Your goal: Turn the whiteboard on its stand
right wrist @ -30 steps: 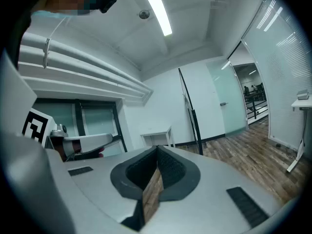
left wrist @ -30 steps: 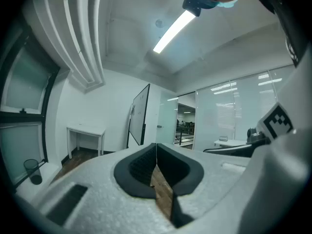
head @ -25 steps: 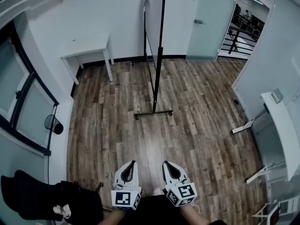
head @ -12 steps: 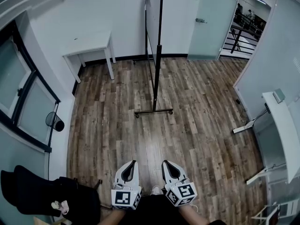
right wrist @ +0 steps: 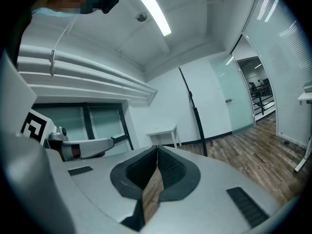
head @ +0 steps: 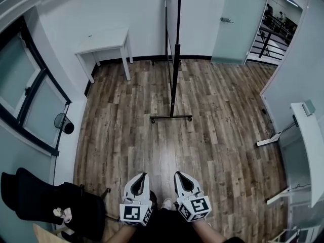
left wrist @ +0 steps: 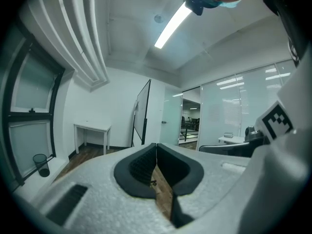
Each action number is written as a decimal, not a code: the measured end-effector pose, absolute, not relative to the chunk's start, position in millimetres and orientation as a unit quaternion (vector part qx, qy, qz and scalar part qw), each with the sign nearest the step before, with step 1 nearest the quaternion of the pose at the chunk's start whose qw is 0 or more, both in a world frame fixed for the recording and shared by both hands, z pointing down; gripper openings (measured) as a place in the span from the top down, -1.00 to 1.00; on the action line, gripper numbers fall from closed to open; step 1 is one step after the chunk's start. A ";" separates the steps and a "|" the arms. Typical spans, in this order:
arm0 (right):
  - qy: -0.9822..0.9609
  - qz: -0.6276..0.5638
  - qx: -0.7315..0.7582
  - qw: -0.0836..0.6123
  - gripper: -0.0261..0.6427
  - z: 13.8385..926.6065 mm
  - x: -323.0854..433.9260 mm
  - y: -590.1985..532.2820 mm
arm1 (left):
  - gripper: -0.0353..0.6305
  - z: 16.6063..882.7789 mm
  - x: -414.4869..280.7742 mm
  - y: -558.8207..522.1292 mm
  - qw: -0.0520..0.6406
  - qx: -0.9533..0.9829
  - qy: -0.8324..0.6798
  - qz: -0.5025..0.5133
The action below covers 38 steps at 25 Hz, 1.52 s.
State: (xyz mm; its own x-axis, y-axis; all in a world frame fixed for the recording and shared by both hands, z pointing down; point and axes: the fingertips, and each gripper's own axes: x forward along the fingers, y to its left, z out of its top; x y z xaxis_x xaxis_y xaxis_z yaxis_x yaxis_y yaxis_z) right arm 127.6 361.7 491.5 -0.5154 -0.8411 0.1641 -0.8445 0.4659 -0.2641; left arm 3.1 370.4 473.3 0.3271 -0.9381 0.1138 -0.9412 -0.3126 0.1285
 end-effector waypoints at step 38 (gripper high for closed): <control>-0.808 0.144 0.572 0.010 0.88 487.3 49.9 -5.9 | 0.84 482.3 -77.3 -21.9 0.120 0.862 -0.493 -0.003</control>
